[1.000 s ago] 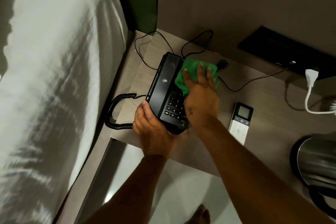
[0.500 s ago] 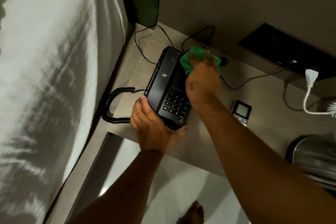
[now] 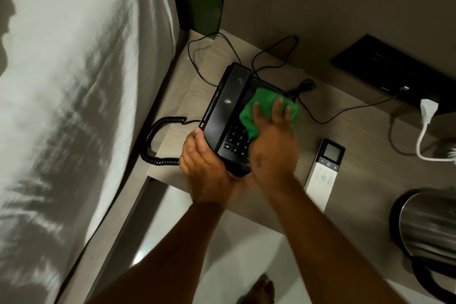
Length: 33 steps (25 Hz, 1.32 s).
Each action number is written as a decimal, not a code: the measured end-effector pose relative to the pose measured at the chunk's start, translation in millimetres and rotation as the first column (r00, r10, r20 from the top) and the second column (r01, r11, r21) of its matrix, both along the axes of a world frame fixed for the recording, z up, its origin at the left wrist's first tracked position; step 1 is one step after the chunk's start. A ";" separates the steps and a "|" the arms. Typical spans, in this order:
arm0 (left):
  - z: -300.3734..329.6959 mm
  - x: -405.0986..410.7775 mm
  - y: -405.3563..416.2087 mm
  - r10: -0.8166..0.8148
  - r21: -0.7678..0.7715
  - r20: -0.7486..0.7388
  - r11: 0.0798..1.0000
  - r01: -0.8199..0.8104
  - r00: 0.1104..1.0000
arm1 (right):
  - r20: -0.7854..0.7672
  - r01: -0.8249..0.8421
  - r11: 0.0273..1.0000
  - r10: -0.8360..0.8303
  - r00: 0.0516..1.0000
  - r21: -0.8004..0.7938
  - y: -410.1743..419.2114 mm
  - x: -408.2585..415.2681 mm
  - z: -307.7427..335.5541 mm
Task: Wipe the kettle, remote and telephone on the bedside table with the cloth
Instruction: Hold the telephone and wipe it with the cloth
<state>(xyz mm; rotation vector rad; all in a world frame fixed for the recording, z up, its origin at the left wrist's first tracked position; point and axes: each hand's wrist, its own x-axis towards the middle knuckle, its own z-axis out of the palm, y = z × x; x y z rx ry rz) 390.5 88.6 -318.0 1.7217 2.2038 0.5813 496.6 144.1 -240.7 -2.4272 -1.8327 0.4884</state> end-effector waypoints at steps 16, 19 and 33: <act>9.6 0.5 1.0 -0.010 -0.003 0.059 1.000 0.010 0.998 | -0.173 -0.087 0.968 0.130 0.976 0.234 -27.4 2.3 28.8; 10.6 2.9 0.9 0.032 0.016 0.046 0.999 -0.032 0.998 | -0.055 -0.253 0.896 0.292 0.955 0.365 -28.9 -28.7 34.2; 4.0 1.0 0.5 -0.022 0.019 0.060 1.000 0.020 0.998 | 0.037 -0.258 0.966 0.257 0.966 0.030 84.1 -34.8 17.8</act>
